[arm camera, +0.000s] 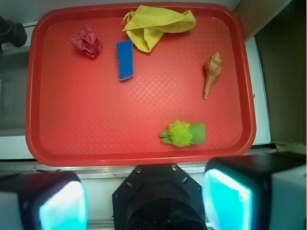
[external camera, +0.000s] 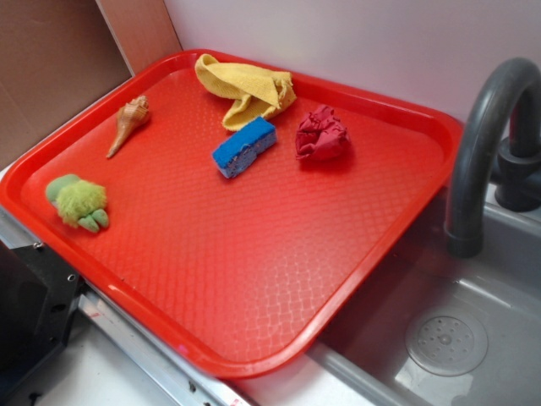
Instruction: Grab the red paper.
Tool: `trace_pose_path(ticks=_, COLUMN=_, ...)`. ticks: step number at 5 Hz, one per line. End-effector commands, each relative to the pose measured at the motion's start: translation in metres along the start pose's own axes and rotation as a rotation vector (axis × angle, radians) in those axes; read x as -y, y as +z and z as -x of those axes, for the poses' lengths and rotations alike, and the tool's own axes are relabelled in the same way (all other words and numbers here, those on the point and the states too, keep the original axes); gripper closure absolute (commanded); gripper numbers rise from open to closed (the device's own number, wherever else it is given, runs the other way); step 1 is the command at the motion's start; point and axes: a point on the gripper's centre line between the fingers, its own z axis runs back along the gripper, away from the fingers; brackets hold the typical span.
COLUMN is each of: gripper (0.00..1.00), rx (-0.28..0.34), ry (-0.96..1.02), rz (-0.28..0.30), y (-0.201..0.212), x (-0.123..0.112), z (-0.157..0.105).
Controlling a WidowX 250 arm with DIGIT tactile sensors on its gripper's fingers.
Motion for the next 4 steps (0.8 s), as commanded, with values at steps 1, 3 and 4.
trace_pose_path(ticks=1, gripper=0.0, rx=0.0, ry=0.0, rz=0.0, y=0.0, x=0.0, z=0.0)
trace_pose_path(ticks=3, gripper=0.0, rx=0.172, ry=-0.224, rz=-0.086, y=-0.021, x=0.013, z=-0.04)
trace_pose_path(ticks=4, gripper=0.0, rx=0.236, ry=-0.35, rz=-0.054, y=-0.041, x=0.026, z=-0.068)
